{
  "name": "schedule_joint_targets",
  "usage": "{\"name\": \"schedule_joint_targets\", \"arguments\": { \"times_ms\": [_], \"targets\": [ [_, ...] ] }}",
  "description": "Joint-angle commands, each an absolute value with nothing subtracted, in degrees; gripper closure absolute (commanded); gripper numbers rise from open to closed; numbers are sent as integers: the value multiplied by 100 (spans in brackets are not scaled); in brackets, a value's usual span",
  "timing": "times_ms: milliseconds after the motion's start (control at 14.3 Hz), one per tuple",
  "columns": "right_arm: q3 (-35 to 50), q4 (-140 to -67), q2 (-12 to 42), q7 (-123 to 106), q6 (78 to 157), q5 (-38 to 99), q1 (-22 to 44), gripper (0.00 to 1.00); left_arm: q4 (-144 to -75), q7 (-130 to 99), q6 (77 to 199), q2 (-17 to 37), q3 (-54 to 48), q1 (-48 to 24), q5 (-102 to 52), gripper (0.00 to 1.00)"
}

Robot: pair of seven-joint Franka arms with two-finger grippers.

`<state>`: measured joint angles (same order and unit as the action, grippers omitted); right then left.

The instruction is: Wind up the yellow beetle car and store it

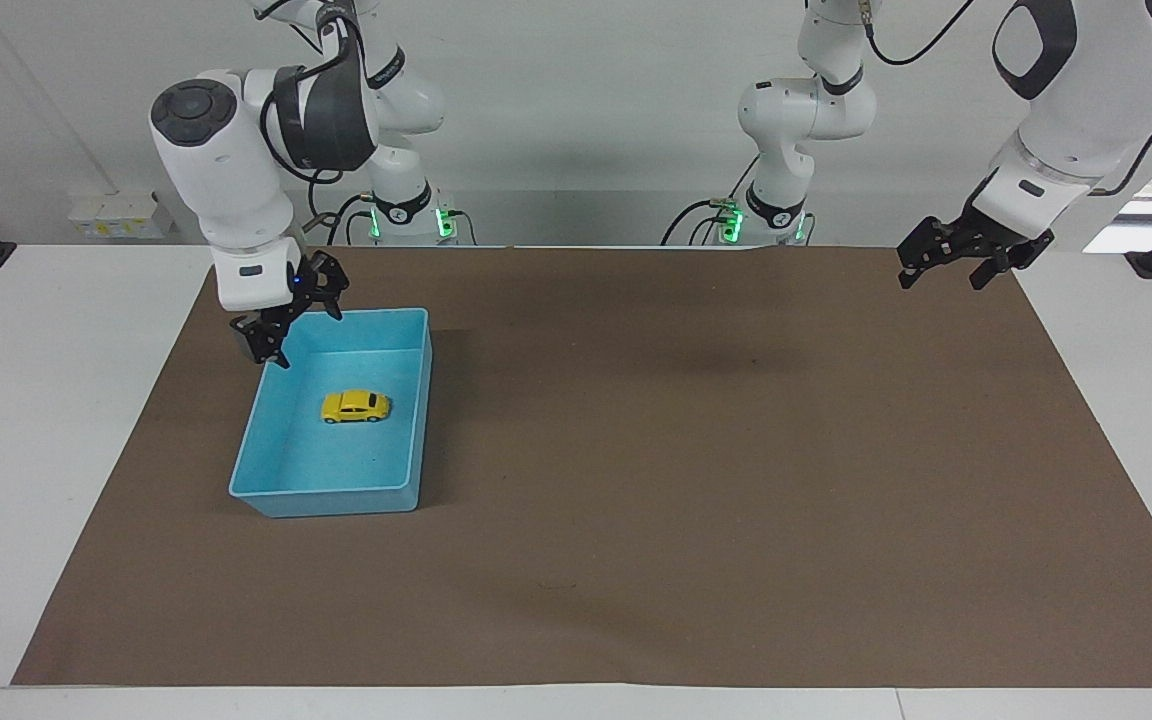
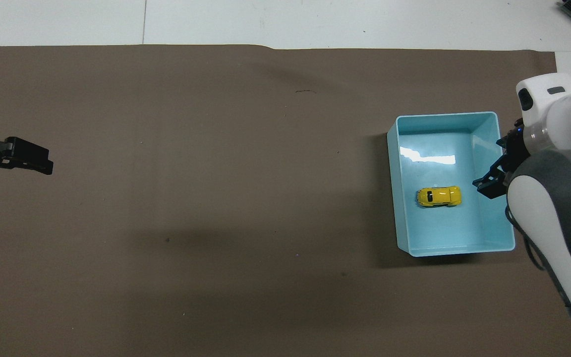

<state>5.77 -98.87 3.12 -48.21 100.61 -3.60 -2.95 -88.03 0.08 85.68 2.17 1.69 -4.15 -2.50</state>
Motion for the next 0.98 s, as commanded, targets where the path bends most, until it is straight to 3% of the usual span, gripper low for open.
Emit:
{"name": "schedule_joint_targets", "arguments": {
  "times_ms": [0,280,910],
  "targets": [
    [607,-9345,334,-4055,9678,-281,-343,0,-8719,88,8543,220,105,-334,-132,0],
    [633,-8904,325,-2982,9308,-272,-334,0,-8719,88,8543,220,105,-334,-132,0],
    [633,-8886,70,-1455,9255,-220,-308,0,-8719,88,8543,220,105,-334,-132,0]
  ]
}}
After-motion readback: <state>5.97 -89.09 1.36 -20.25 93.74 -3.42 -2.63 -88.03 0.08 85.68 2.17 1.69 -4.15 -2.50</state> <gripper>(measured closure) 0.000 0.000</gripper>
